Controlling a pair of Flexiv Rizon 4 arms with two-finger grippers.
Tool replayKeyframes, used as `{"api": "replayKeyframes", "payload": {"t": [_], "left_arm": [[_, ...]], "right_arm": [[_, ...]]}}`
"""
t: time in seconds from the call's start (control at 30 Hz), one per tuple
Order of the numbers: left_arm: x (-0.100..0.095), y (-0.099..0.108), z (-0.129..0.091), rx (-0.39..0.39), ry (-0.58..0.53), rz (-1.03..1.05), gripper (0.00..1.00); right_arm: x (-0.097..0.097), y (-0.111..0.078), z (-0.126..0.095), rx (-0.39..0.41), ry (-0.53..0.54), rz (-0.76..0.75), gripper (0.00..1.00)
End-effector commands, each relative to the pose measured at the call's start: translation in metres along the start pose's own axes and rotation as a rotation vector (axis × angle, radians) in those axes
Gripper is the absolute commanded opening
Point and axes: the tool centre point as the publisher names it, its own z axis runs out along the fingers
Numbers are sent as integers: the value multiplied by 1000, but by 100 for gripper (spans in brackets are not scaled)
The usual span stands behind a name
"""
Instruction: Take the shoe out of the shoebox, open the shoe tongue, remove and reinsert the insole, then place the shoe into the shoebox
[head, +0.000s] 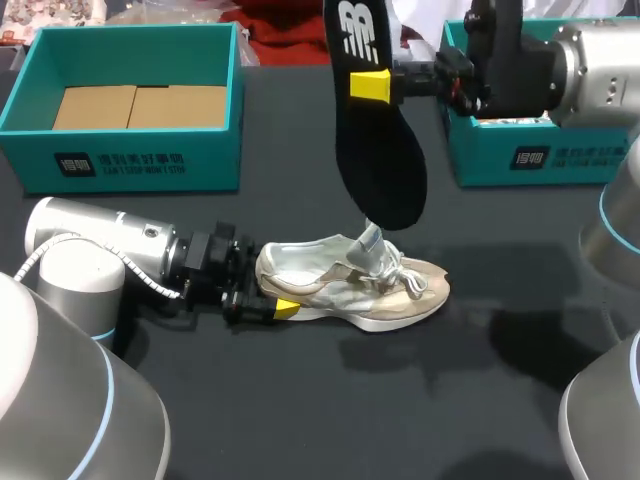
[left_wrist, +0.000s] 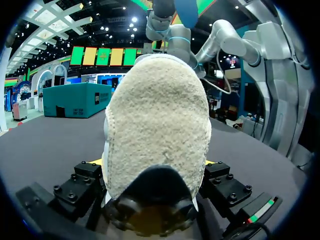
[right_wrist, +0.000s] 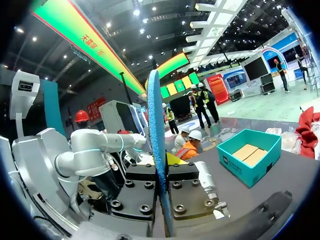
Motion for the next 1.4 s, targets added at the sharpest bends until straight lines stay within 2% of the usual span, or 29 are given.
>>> {"api": "replayKeyframes", "payload": {"t": [0.03, 0.57, 0.8, 1.2, 1.23, 1.3, 1.33, 1.37, 1.4], "left_arm": [[1, 3, 0, -1, -1, 0, 0], [1, 3, 0, -1, -1, 0, 0], [1, 3, 0, -1, -1, 0, 0], [1, 3, 0, -1, -1, 0, 0], [1, 1, -1, -5, 9, 3, 7], [4, 1, -2, -33, 3, 33, 50], [5, 1, -3, -46, 5, 18, 96], [5, 2, -4, -45, 8, 15, 100], [6, 2, -5, -59, -4, 10, 100]], "right_arm": [[33, -13, -18, -4, -35, 12, 0], [33, -13, -18, -4, -35, 12, 0], [41, -35, -15, -8, -42, 7, 0], [45, -42, -15, -21, -39, 7, 0], [45, -42, -15, -21, -39, 7, 0], [45, -42, -15, -21, -39, 7, 0], [45, -42, -15, -21, -39, 7, 0], [45, -42, -15, -21, -39, 7, 0], [45, -42, -15, -21, -39, 7, 0]]}}
